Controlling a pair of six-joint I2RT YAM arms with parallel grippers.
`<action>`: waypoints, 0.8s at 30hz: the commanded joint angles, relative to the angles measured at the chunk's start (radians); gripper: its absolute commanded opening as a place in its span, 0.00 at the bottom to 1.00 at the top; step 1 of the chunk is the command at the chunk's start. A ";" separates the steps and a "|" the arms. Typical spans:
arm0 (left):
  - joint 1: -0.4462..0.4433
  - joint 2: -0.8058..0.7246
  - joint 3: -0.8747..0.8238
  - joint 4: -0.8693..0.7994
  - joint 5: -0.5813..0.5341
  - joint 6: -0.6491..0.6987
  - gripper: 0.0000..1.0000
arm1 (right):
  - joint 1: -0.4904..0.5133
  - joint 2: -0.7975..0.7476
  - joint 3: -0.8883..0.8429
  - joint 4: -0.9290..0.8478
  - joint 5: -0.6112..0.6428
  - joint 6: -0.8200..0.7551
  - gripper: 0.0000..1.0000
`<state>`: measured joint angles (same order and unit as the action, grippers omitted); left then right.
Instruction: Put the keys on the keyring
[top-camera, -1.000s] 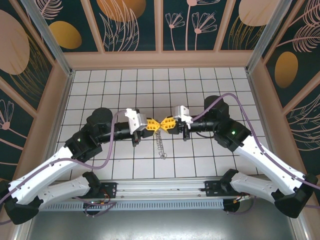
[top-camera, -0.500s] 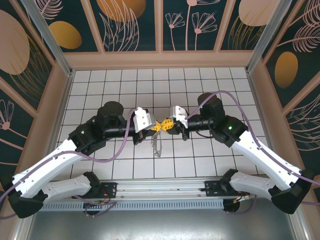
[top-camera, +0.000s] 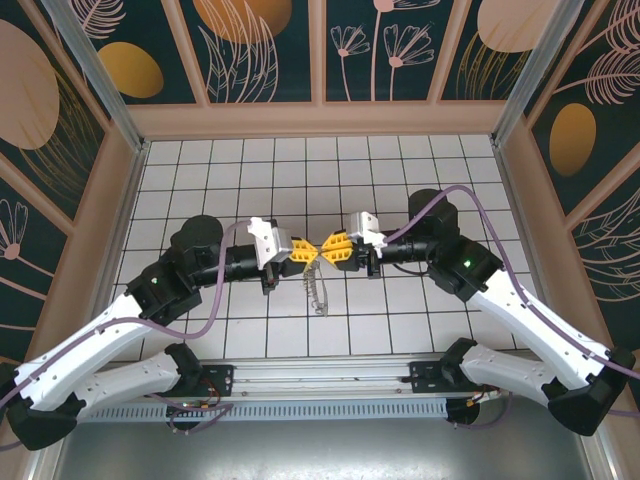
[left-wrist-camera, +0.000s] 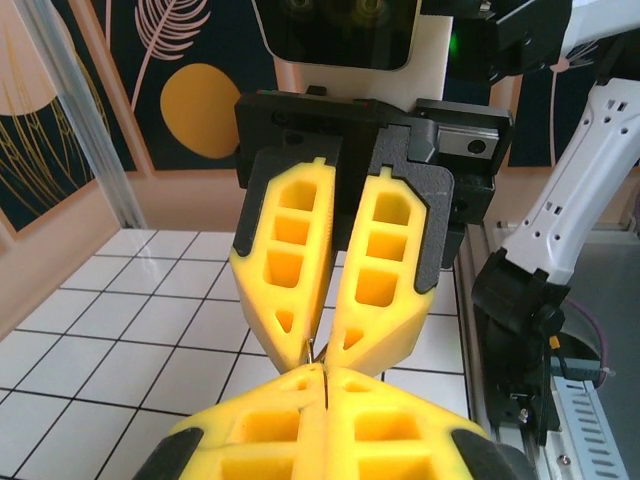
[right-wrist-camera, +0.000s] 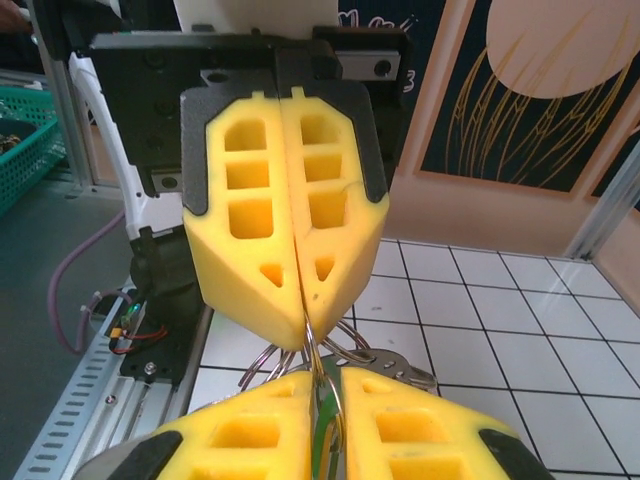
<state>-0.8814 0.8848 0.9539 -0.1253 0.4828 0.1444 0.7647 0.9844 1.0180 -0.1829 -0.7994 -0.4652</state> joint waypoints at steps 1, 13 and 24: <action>-0.004 -0.023 -0.030 0.110 0.069 -0.050 0.00 | -0.005 0.009 -0.004 0.078 -0.038 0.020 0.13; -0.004 -0.052 -0.061 0.171 0.051 -0.053 0.00 | -0.005 0.016 -0.011 0.100 -0.055 0.046 0.13; -0.004 -0.055 -0.052 0.156 0.045 -0.053 0.00 | -0.005 -0.022 -0.042 0.120 -0.014 0.065 0.14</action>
<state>-0.8806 0.8474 0.8936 -0.0334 0.4969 0.1059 0.7647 0.9821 0.9855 -0.1036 -0.8383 -0.4080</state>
